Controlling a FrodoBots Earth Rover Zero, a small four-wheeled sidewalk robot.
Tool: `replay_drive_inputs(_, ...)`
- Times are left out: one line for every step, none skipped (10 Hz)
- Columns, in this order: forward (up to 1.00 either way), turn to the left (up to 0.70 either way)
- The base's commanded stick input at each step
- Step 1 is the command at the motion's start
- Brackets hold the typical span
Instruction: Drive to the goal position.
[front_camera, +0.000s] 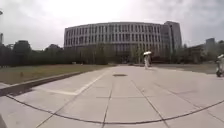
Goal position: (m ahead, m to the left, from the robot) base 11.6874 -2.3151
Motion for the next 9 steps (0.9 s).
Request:
replay_drive_inputs(0.70,-0.20)
replay_drive_inputs(0.70,-0.09)
replay_drive_inputs(0.70,-0.02)
replay_drive_inputs(0.70,0.00)
replay_drive_inputs(0.70,0.00)
replay_drive_inputs(0.70,0.00)
replay_drive_inputs(0.70,-0.01)
replay_drive_inputs(0.70,-0.03)
replay_drive_inputs(0.70,-0.06)
